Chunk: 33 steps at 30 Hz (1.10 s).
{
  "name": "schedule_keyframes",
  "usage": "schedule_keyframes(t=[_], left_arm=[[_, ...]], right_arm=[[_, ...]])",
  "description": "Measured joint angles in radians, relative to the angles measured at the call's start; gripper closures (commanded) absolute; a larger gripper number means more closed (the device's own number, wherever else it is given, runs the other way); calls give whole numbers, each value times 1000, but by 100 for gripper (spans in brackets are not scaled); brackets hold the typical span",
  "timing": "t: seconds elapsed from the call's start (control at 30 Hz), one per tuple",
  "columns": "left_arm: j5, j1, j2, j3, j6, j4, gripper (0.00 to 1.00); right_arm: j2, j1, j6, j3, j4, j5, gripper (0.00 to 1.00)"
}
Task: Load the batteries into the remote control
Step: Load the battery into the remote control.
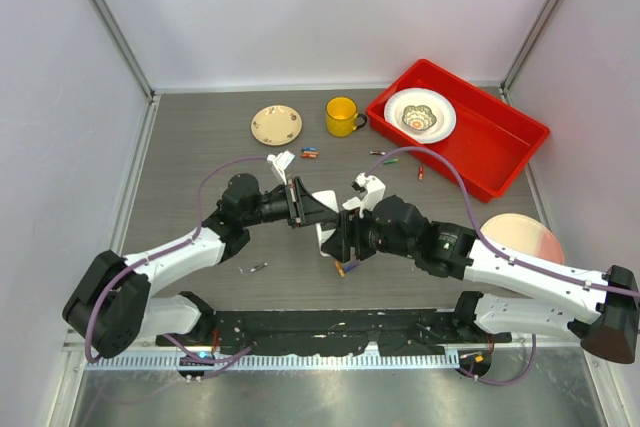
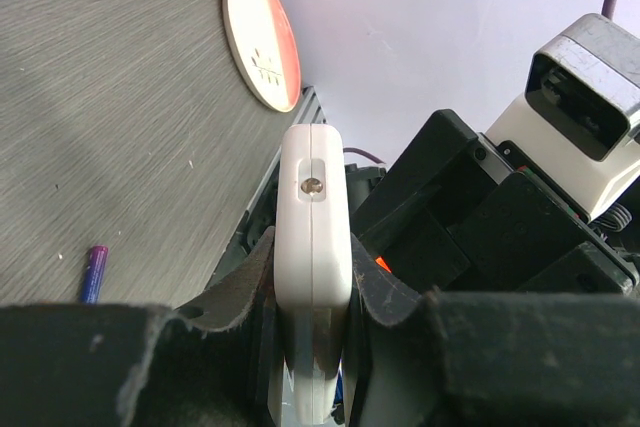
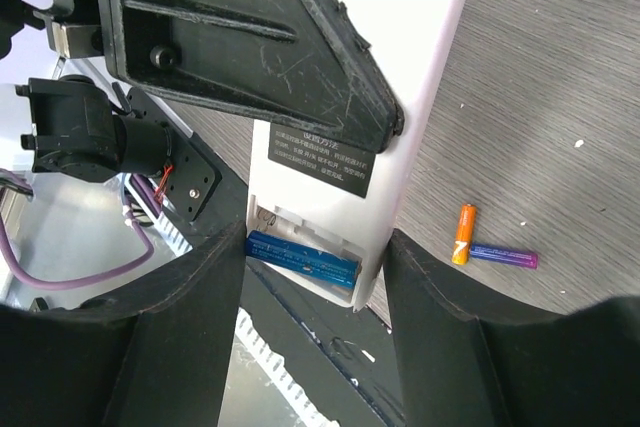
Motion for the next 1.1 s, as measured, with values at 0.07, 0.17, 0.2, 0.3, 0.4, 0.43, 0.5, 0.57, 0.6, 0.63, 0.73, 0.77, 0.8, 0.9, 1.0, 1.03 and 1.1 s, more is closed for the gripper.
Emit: schedule_keyframes(t=[0.07, 0.17, 0.2, 0.3, 0.4, 0.43, 0.5, 0.57, 0.6, 0.63, 0.73, 0.77, 0.8, 0.9, 1.0, 1.03, 1.1], left_arm=[[-4, 0, 0, 0, 5, 0, 100], [-10, 0, -5, 0, 11, 0, 100], [-12, 0, -6, 0, 12, -1, 100], [-20, 0, -11, 0, 13, -2, 100], [-26, 0, -14, 0, 13, -4, 100], [-26, 0, -16, 0, 13, -4, 100], [-26, 0, -18, 0, 13, -6, 100], [-27, 0, -18, 0, 13, -9, 100], [-26, 2, -18, 0, 13, -9, 100], [-26, 3, -18, 0, 13, -9, 100], [-24, 10, -18, 0, 9, -7, 100], [-22, 11, -18, 0, 7, -6, 100], [-19, 13, -18, 0, 5, -5, 100], [-11, 19, -17, 0, 0, 2, 100], [-3, 25, -16, 0, -10, 6, 100], [-1, 27, -16, 0, -13, 8, 100], [3, 31, -16, 2, -15, 9, 100]], right_arm=[[0, -3, 5, -3, 3, -1, 50], [0, -5, 10, -6, 8, -1, 54], [0, -5, 11, -6, 11, -1, 55], [-1, -7, 13, -8, 16, -1, 59], [-2, -9, 15, -9, 19, -1, 59], [-3, -9, 16, -9, 20, -1, 59], [-3, -9, 15, -10, 23, -1, 59], [-3, -9, 15, -12, 24, -1, 61], [-3, -9, 14, -13, 24, -1, 62], [-3, -9, 13, -13, 24, -1, 64], [-3, -9, 6, -13, 25, -1, 68], [-3, -9, 3, -13, 26, -1, 69], [-3, -9, -2, -13, 28, -1, 70], [-2, -9, -16, -13, 33, -2, 73], [-2, -9, -40, -10, 35, -2, 78], [0, -9, -48, -7, 33, -2, 79], [5, -9, -62, 1, 27, 0, 82]])
